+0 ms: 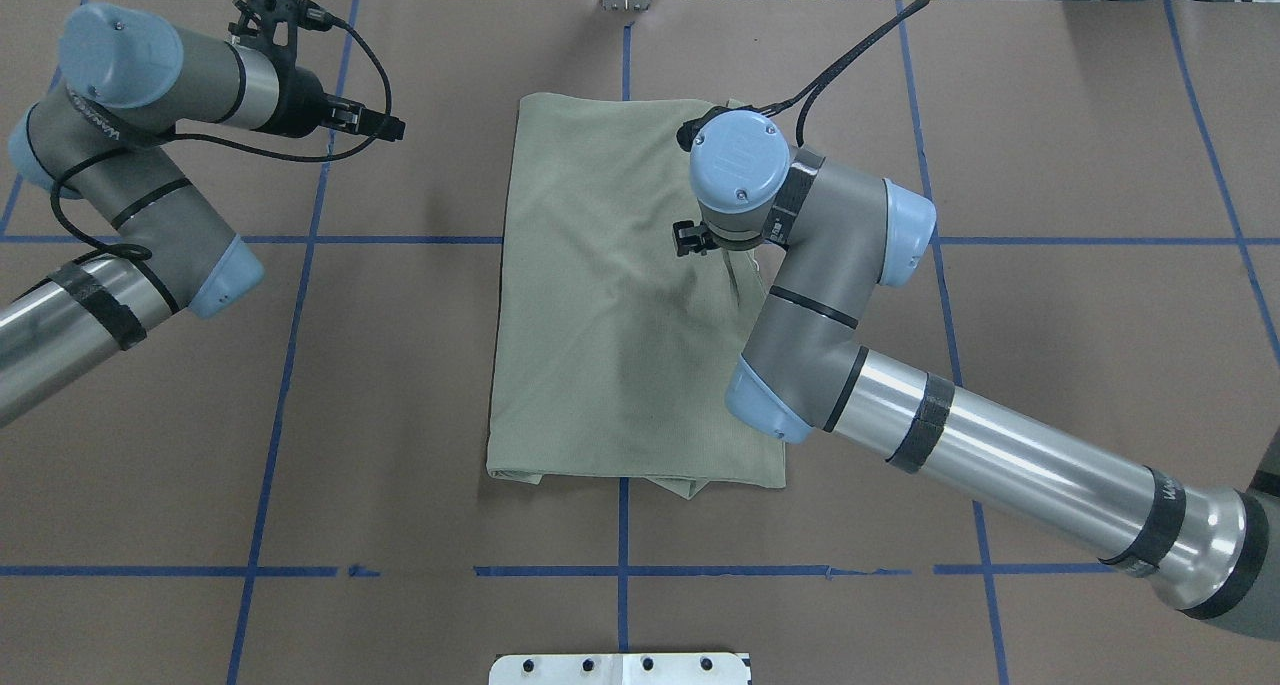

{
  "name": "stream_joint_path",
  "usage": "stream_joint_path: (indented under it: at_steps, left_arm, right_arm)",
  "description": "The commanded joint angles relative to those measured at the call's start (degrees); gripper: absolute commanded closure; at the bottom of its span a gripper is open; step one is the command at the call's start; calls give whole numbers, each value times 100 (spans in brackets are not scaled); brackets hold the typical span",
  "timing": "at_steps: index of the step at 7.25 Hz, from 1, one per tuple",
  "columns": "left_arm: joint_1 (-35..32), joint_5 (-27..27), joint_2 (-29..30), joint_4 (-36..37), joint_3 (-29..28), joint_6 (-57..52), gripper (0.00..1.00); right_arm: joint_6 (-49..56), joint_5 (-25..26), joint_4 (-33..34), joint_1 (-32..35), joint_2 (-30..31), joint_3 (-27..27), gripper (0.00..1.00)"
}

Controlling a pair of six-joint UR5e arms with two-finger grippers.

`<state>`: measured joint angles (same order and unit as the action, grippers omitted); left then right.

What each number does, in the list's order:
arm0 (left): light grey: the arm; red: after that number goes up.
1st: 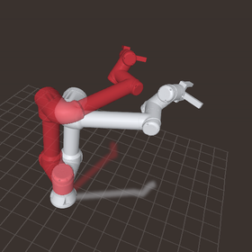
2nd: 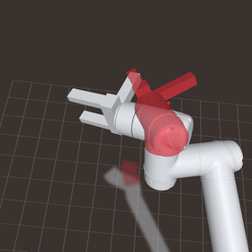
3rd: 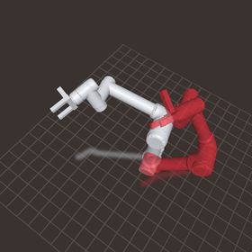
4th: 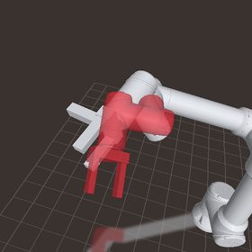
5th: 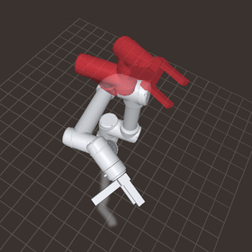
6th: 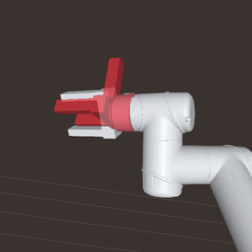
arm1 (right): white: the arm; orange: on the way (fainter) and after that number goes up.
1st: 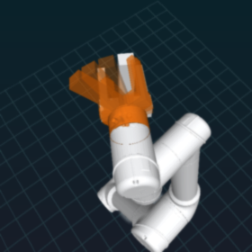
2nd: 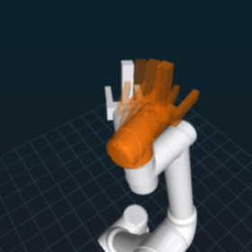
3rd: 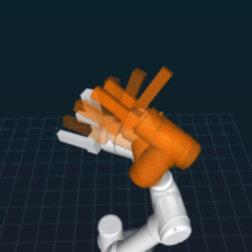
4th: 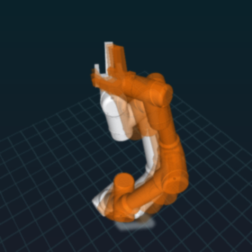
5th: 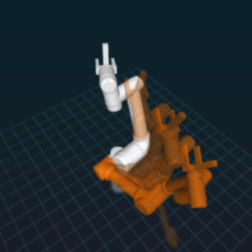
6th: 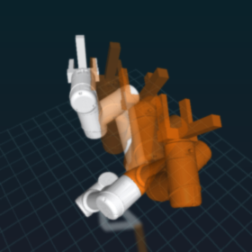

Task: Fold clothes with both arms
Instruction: 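Raise the right gripper above the shirt's far corner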

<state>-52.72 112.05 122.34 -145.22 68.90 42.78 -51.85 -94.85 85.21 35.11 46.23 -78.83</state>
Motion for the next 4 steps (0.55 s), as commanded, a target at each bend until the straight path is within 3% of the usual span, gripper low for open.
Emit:
stream_joint_path:
  at_steps: [1,4]
  left_arm:
    - [7,1,0,-7,0,11,0]
    - [7,10,0,-7,9,11,0]
  right_arm:
    - [271,27,-22,23,200,-1,0]
    - [577,-34,30,311,456,-62,0]
